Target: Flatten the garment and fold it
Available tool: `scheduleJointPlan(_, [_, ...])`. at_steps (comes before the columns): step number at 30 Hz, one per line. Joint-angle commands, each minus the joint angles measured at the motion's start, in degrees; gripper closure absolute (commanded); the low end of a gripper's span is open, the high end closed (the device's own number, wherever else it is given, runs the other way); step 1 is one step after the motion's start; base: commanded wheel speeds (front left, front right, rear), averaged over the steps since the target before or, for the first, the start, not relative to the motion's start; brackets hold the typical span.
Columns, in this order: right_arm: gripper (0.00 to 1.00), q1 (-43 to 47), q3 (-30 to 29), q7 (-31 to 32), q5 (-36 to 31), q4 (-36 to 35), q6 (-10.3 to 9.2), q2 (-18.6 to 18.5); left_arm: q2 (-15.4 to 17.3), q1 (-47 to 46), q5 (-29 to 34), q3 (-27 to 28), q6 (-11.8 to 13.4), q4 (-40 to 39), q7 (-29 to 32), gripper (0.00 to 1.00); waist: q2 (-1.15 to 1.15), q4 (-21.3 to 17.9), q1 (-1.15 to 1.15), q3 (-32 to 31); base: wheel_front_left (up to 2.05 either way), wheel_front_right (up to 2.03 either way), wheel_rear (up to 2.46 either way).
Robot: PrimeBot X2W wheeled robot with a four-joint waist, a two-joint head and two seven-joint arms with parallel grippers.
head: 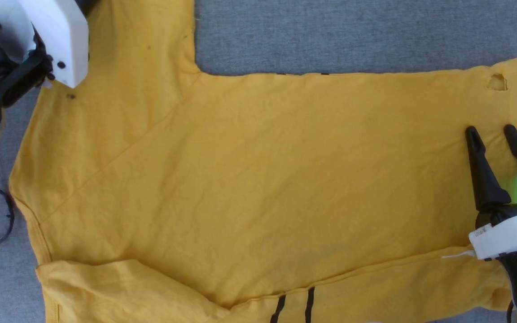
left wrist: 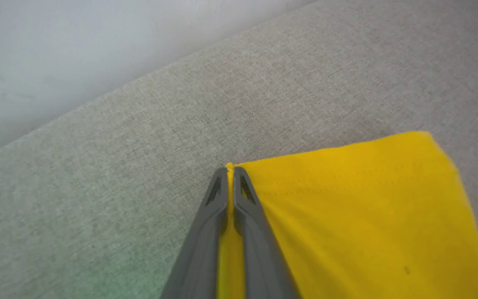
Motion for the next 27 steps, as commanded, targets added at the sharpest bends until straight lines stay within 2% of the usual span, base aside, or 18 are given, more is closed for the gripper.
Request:
scheduleJointPlan(1, [0.00, -0.04, -0.52, 0.53, 0.16, 0.50, -0.14, 0.09, 0.37, 1.68, -0.31, -1.66, -0.28, 1.62, 1.28, 1.00, 0.00, 0.03, 0.01, -0.32, 0.00, 0.00, 0.00])
scheduleJointPlan(8, [0.00, -4.98, -1.63, 3.99, -3.39, -5.21, -0.14, -0.13, 0.98, 2.41, -0.55, -1.91, -0.33, 0.92, -0.97, 1.00, 0.00, 0.86, 0.01, -2.90, 0.00, 0.00, 0.00])
scheduleJointPlan(13, [0.00, -13.39, -2.36, 10.73, -4.01, -7.48, -0.14, -3.57, 0.93, 3.12, -1.11, -1.72, -0.27, 0.70, -2.02, 1.00, 0.00, 1.39, 0.01, -4.27, 0.00, 0.00, 0.00])
scheduleJointPlan(17, [0.00, -19.85, -4.06, 18.15, -2.67, -5.14, -0.14, -6.66, 0.96, 3.40, -1.36, -1.51, -0.06, 0.26, -2.63, 1.00, 0.00, 2.03, 0.01, -4.41, 0.00, 0.00, 0.00])
scheduleJointPlan(21, [0.00, -23.71, -7.31, 26.36, -1.06, -0.52, -0.14, -7.44, 0.62, 3.39, -1.47, -1.61, 0.18, -0.19, -2.86, 1.00, 0.00, 3.12, 0.01, -3.57, 0.00, 0.00, 0.00])
scheduleJointPlan(27, [0.00, -23.59, -9.98, 37.20, -0.08, 4.16, -0.14, -7.41, 0.31, 3.18, -1.68, -1.77, 0.27, -0.08, -3.05, 1.00, 0.00, 4.35, 0.01, -2.32, 0.00, 0.00, 0.00])
